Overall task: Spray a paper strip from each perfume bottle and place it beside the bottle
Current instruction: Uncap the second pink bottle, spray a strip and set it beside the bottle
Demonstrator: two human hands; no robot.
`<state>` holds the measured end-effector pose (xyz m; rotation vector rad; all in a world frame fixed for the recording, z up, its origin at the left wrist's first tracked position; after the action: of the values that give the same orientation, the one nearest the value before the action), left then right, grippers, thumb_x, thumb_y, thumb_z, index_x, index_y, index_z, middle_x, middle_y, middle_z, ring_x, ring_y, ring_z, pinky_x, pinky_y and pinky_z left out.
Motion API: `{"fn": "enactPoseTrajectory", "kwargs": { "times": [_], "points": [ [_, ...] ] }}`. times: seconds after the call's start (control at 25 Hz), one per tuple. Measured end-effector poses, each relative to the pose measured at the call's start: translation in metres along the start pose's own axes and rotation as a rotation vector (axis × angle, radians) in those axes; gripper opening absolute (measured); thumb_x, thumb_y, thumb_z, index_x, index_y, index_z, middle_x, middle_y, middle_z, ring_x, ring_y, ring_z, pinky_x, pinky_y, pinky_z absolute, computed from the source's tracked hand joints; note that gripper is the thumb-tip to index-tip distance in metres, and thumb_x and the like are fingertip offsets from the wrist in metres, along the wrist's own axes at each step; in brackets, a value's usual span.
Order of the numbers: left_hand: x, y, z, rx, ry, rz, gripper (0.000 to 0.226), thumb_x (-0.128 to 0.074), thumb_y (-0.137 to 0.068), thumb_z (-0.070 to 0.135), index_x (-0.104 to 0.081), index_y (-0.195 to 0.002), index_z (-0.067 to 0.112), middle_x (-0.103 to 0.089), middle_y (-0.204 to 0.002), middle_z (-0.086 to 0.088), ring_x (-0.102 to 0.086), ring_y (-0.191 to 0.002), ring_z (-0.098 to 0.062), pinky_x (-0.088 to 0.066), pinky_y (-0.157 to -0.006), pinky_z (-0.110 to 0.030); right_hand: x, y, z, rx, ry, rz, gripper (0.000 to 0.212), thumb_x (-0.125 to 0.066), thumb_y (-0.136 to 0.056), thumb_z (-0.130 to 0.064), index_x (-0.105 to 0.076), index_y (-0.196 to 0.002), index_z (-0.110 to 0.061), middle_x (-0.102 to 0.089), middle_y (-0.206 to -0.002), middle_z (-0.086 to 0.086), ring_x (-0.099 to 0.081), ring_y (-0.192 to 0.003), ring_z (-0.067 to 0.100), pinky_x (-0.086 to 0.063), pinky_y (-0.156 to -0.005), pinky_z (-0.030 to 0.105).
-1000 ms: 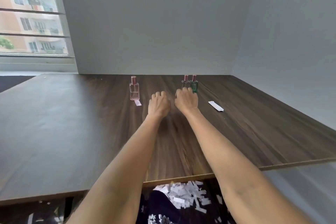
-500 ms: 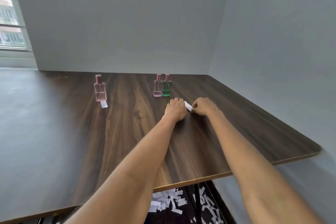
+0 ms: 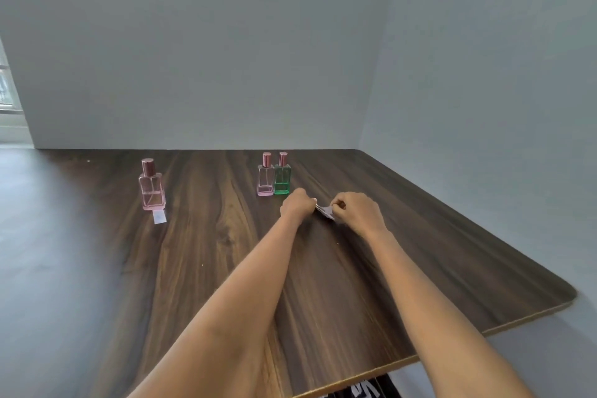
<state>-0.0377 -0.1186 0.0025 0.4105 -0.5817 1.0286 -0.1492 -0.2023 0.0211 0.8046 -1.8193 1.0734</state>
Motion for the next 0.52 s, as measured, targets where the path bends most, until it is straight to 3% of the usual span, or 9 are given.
{"fn": "enactPoseTrajectory", "kwargs": {
  "times": [0.2,0.32,0.4,0.52],
  "points": [
    [0.003,-0.016,-0.004,0.065,0.159,-0.039,0.030,-0.064,-0.083,0.017,-0.067,-0.110,0.002,-0.068,-0.114,-0.016,-0.062,-0.111,-0.031,-0.051,-0.082,-0.036,-0.005,-0.009,0.005,0.031,-0.125,0.004,0.018,-0.047,-0.088,-0.020,-0.065,-0.089,-0.017,-0.070,-0.086,-0.001,-0.058,-0.070,0.015,-0.037,-0.054,0.023],
    [0.002,-0.016,-0.005,0.058,0.195,-0.077,0.020,-0.064,-0.082,0.011,-0.071,-0.099,0.005,-0.070,-0.111,-0.014,-0.062,-0.090,-0.026,-0.047,-0.072,-0.033,-0.008,-0.013,0.002,-0.016,-0.184,0.070,0.016,-0.043,-0.091,-0.022,-0.057,-0.087,-0.016,-0.065,-0.076,0.000,-0.055,-0.064,0.016,-0.038,-0.055,0.026],
    [0.002,-0.018,-0.009,0.061,0.277,-0.033,0.010,-0.062,-0.083,0.008,-0.070,-0.088,0.010,-0.070,-0.111,-0.013,-0.062,-0.091,-0.026,-0.049,-0.078,-0.033,-0.011,-0.014,0.000,-0.039,-0.214,0.087,0.014,-0.043,-0.091,-0.023,-0.055,-0.086,-0.018,-0.063,-0.076,-0.001,-0.055,-0.065,0.016,-0.040,-0.056,0.026],
    [0.001,-0.011,-0.013,0.067,0.286,0.171,0.019,-0.058,-0.086,0.009,-0.070,-0.095,0.019,-0.070,-0.111,-0.001,-0.064,-0.106,-0.022,-0.049,-0.087,-0.032,-0.013,-0.012,-0.001,-0.002,-0.231,0.025,0.015,-0.053,-0.089,-0.035,-0.060,-0.097,-0.024,-0.065,-0.092,-0.007,-0.059,-0.082,0.010,-0.046,-0.068,0.026]
  ]
}}
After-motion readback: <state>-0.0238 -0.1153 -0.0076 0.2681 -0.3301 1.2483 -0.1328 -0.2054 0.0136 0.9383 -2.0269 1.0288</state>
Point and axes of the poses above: each hand's wrist, its own y-axis away from the middle knuckle, its own x-axis out of the back of the hand, z = x × y, the point moved 1 cm from there along -y, towards the middle knuckle
